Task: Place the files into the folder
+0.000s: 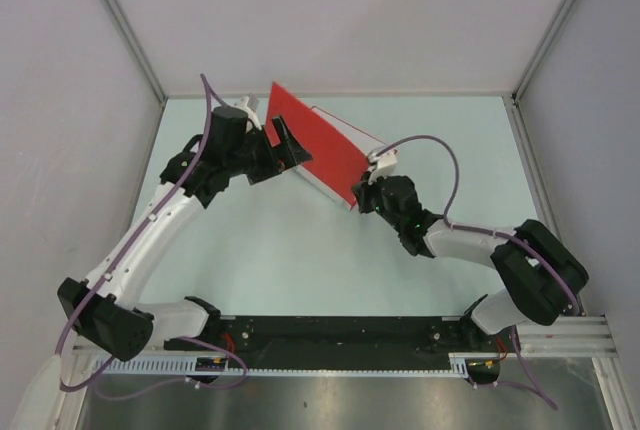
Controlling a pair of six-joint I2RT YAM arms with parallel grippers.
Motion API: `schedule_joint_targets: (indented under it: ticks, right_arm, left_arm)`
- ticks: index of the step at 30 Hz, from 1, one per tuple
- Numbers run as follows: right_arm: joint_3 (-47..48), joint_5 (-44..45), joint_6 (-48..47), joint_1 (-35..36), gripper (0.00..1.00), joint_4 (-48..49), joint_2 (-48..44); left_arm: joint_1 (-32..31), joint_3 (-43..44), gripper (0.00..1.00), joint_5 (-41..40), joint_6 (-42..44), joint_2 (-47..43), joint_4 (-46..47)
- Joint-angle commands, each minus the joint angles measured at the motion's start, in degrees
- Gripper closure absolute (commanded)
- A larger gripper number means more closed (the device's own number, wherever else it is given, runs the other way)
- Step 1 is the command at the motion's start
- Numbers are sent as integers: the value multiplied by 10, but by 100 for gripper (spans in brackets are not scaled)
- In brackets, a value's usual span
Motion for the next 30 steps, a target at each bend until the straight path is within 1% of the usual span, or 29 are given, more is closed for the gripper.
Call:
schedule_joint_targets:
  ticks: [1, 2, 3, 4, 5, 6, 7, 8, 9, 10, 12, 13, 14, 15, 16, 18, 19, 21, 22, 23, 26, 28, 29, 30]
  right_arm:
    - [-27, -71, 199, -97, 100, -116, -67]
    - [-35, -106, 220, -122, 100, -155, -78]
    - [-44, -125, 256, -167, 100, -170, -90]
    - [-53, -140, 269, -193, 100, -188, -111]
    - [-67, -176, 283, -216, 100, -225, -122]
    - [-76, -195, 300, -264, 100, -241, -134]
    - [-85, -214, 308, -290, 100, -259, -162]
    - [-105, -259, 313, -316, 100, -296, -175]
    - [-116, -278, 318, -381, 100, -316, -189]
    - [-125, -298, 321, -410, 100, -366, -218]
    - [-143, -349, 308, -479, 100, -421, -249]
    - [-145, -364, 291, -540, 100, -486, -263]
    - [-146, -394, 279, -566, 100, -518, -298]
    - [-143, -406, 268, -589, 100, -545, -314]
    - [-139, -408, 251, -631, 100, -607, -335]
    - [-125, -405, 236, -667, 100, -672, -379]
    - [-121, -405, 229, -695, 100, -726, -388]
    - [-108, -417, 196, -730, 100, -781, -400]
    - [-100, -418, 184, -744, 100, -826, -399]
    - [-96, -422, 171, -745, 100, -842, -392]
    - [-87, -413, 171, -751, 100, -866, -388]
    - [-76, -398, 171, -754, 96, -871, -398]
    - [-72, -394, 169, -754, 90, -873, -398]
    - [-69, -393, 170, -752, 59, -874, -406]
  left_arm:
    - [-2, 48, 0, 28, 62, -26, 8]
    - [-2, 48, 0, 31, 63, -30, 10]
    - [-2, 41, 0, 37, 64, -33, 12]
    - [-2, 36, 0, 42, 63, -33, 23]
    - [-2, 30, 0, 61, 61, -38, 32]
    - [-2, 18, 0, 67, 57, -40, 38]
    - [-2, 13, 0, 74, 55, -40, 48]
    - [-2, 8, 0, 90, 53, -40, 53]
    - [-2, -2, 0, 97, 50, -41, 57]
    - [-3, -6, 0, 104, 49, -41, 65]
    - [-6, -16, 0, 115, 50, -43, 70]
    - [-8, -19, 0, 117, 50, -42, 73]
    - [-10, -23, 0, 122, 49, -40, 80]
    - [-15, -32, 0, 131, 47, -39, 85]
    - [-20, -37, 0, 136, 47, -34, 88]
    - [-36, -48, 0, 143, 41, -27, 102]
    - [-42, -51, 0, 145, 40, -21, 106]
    - [-63, -57, 1, 147, 35, -16, 118]
    - [-71, -60, 0, 150, 32, -11, 124]
    - [-78, -61, 0, 153, 29, -7, 128]
    - [-106, -64, 0, 154, 28, -1, 131]
    - [-110, -67, 0, 155, 31, -1, 130]
    - [-114, -68, 0, 154, 32, -2, 129]
    - [-114, -68, 0, 154, 34, -4, 121]
